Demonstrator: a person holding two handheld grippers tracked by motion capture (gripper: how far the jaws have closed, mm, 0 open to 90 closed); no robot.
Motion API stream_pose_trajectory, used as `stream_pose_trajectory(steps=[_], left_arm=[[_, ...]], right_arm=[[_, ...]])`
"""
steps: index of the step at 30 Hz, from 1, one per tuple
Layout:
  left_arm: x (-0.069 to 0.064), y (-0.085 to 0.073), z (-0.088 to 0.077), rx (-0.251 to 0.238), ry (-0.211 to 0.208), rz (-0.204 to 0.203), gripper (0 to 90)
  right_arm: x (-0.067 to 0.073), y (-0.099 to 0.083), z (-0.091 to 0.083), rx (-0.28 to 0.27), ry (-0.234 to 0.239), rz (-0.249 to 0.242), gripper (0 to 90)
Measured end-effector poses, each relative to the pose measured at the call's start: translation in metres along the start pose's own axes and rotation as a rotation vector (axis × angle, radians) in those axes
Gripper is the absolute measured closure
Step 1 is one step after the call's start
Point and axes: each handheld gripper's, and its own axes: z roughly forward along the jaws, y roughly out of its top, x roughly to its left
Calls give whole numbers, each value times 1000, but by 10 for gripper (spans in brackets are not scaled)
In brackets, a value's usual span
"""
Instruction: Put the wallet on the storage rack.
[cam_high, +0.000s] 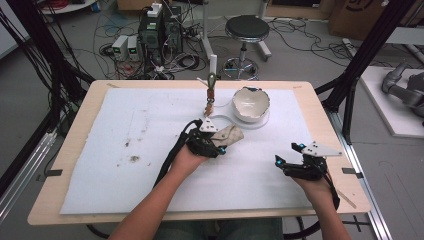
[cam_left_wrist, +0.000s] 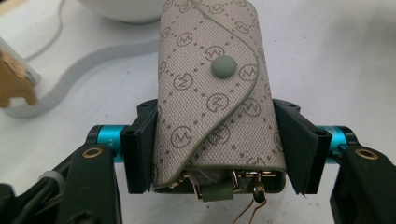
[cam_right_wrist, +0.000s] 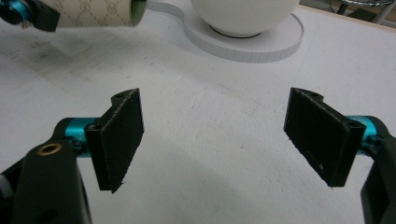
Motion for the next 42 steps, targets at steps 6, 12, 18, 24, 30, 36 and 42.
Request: stream_pose_trajectory(steps=[6, 12, 18, 24, 30, 36, 42], left_arm=[[6, 16, -15, -25, 12, 16, 369], [13, 29, -18, -24, 23, 18, 369], [22, 47, -14, -21, 38, 18, 369], [27, 68, -5, -4, 46, 19, 368], [30, 90, 12, 27, 54, 39, 368], [34, 105, 30, 61, 61, 42, 368], [39, 117, 49, 122, 85, 46, 367]], right_arm=[[1, 1, 1, -4, 1, -4, 204], [2, 2, 2, -2, 4, -4, 204], [3, 2, 3, 0, 7, -5, 204], [4, 2, 6, 8, 14, -7, 204], [5, 3, 6, 4, 14, -8, 204], [3, 2, 7, 3, 12, -11, 203], [2, 2, 9, 4, 16, -11, 204]])
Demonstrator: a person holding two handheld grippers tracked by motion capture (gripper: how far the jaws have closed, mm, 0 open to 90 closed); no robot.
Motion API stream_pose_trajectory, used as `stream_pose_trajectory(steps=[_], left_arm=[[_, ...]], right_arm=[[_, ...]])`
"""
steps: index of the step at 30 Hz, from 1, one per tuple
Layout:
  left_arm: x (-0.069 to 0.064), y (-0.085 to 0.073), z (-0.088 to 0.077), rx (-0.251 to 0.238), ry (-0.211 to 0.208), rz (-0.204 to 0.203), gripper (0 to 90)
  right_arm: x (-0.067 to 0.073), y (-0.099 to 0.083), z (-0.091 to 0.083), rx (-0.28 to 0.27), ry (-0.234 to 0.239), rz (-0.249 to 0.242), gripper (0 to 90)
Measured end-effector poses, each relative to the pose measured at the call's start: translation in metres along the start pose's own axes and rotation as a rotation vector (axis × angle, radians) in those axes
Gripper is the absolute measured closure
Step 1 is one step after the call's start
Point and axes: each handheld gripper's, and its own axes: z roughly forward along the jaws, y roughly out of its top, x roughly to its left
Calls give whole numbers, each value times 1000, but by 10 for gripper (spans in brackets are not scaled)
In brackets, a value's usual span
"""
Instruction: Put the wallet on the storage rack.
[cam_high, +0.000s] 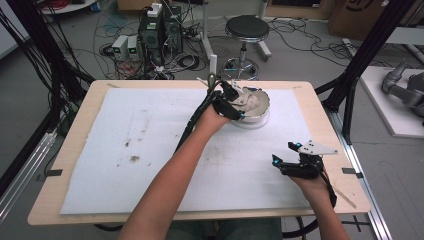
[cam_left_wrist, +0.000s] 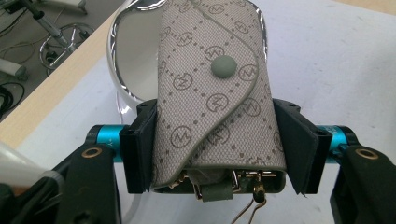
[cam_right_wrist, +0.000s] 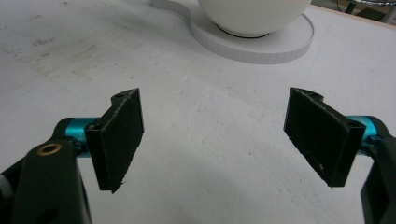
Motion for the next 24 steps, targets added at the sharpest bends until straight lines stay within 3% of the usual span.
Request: stream_pose_trajectory(steps=[13, 24], left_arm=[[4, 15, 21, 98, 19, 21, 362], [7, 18, 31, 108, 34, 15, 350]], right_arm=[[-1, 0, 0, 5, 3, 3, 204], [-1, -1, 0, 6, 0, 3, 204]])
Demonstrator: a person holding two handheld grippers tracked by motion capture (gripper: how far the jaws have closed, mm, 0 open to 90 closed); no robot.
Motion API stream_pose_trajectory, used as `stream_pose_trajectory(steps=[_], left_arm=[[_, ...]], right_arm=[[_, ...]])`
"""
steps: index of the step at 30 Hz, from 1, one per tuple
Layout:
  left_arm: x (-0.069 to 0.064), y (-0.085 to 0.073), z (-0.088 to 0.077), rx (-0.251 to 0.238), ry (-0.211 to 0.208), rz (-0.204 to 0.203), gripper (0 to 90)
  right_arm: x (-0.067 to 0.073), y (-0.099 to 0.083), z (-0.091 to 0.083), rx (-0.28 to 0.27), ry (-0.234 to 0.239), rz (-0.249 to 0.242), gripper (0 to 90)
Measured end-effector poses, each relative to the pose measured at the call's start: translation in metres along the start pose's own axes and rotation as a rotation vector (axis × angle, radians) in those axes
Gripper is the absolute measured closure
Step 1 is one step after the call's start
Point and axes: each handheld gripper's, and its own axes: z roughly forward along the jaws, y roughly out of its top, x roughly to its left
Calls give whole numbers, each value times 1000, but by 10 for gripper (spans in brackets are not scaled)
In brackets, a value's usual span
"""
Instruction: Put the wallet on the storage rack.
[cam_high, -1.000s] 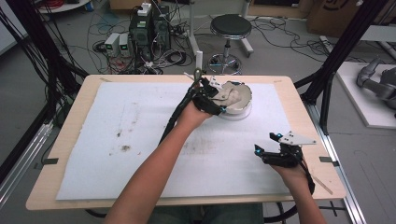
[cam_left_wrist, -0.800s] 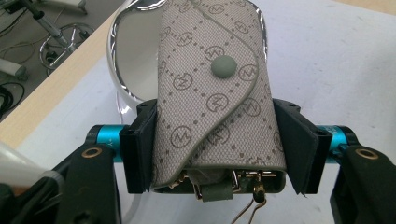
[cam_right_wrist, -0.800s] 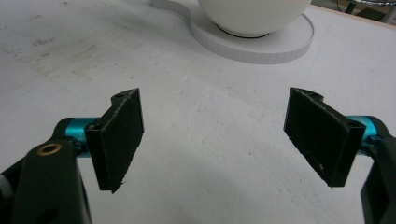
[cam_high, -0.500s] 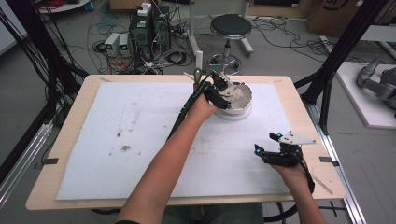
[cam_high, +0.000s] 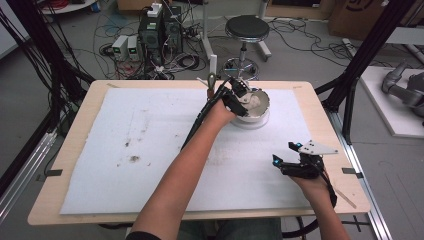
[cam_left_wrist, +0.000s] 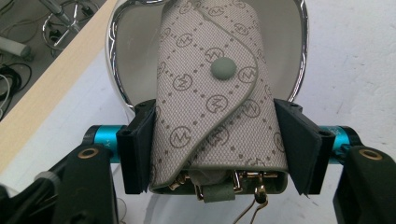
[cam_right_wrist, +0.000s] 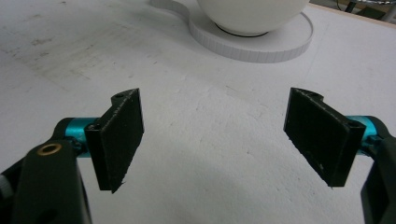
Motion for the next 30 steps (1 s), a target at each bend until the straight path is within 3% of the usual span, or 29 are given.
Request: stream_pose_trajectory(steps=[5, 10, 17, 26, 30], left_arm=[[-1, 1, 1, -16, 14, 6, 334], [-3, 2, -2, -49, -1, 4, 307], [1, -1, -21, -113, -6, -2, 261], [2, -28, -58, -213, -60, -23, 252], [0, -44, -72, -235, -73, -23, 249]], right_arm=[[0, 0, 1, 4, 3, 0, 204], [1, 0, 2, 4, 4, -3, 204], [3, 1, 3, 1, 8, -4, 204], [4, 2, 3, 3, 5, -8, 204], [5, 3, 3, 0, 3, -10, 204]])
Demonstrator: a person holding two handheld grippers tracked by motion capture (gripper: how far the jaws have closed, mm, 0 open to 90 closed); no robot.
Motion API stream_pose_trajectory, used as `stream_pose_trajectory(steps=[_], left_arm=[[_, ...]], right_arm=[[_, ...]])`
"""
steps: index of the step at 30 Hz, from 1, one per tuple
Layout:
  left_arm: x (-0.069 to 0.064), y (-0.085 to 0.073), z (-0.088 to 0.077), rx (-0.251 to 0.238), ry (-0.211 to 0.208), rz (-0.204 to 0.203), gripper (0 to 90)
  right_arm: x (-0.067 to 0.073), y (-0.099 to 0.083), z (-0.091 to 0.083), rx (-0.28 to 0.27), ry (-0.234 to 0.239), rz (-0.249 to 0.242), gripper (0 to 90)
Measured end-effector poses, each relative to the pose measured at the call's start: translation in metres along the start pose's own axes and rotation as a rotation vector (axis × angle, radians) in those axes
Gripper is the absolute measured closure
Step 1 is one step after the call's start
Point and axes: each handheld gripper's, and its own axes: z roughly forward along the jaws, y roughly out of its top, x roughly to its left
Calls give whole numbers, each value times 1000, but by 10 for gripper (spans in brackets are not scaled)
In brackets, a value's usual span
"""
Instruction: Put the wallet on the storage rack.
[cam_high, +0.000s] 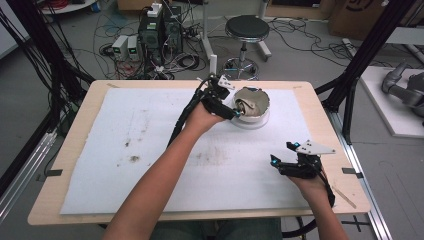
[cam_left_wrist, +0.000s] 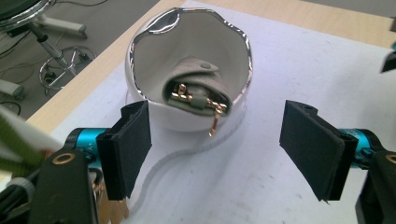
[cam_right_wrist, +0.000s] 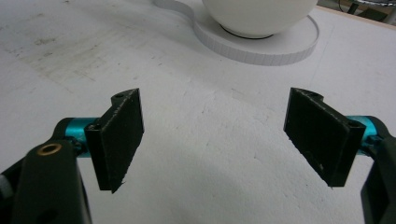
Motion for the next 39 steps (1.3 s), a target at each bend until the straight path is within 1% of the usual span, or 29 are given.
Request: stream_pose_trajectory(steps=[3, 7, 9, 12, 14, 15, 18, 20, 21, 22, 23, 24, 25, 27, 30, 31, 36, 39], left_arm=[[-3, -13, -12, -18, -6, -15, 241], [-5, -32, -29, -37, -4, -18, 226], [-5, -42, -37, -53, -2, -36, 219], [-3, -54, -48, -45, 9, -45, 216], [-6, -64, -56, -60, 24, -40, 215], [-6, -67, -60, -60, 24, -41, 215], [-7, -76, -71, -84, 35, -48, 215], [-8, -82, -78, -103, 38, -61, 215], [-8, -85, -82, -101, 41, -61, 215], [-8, -88, -85, -109, 42, -67, 215], [-8, -91, -89, -104, 49, -63, 215], [-8, -94, -92, -111, 52, -67, 215], [-7, -98, -96, -116, 65, -71, 215], [-5, -105, -102, -128, 82, -89, 215], [-5, -116, -110, -126, 87, -107, 215], [-5, -120, -113, -126, 92, -107, 214], [-7, -138, -125, -140, 104, -127, 213], [-8, -150, -130, -130, 118, -123, 209]], right_arm=[[1, 1, 1, -2, 2, 1, 204], [4, 3, 2, -8, 6, -6, 204], [5, 4, 3, -7, 6, -2, 204], [7, 5, 5, -9, 8, -7, 204], [8, 6, 6, -5, 11, -6, 204], [9, 6, 7, -6, 11, -11, 204], [10, 7, 8, -6, 14, -14, 204], [11, 7, 9, -1, 15, -12, 204], [11, 7, 9, -1, 14, -12, 204], [11, 7, 9, -2, 13, -10, 204], [11, 7, 9, -3, 13, -14, 204], [11, 7, 9, -3, 12, -13, 204], [11, 8, 9, -3, 12, -11, 204], [11, 8, 9, -5, 12, -11, 204], [11, 8, 9, -9, 14, -9, 204], [11, 8, 9, -9, 14, -6, 204], [10, 9, 11, -12, 14, -12, 204], [10, 9, 13, -12, 15, -16, 204]])
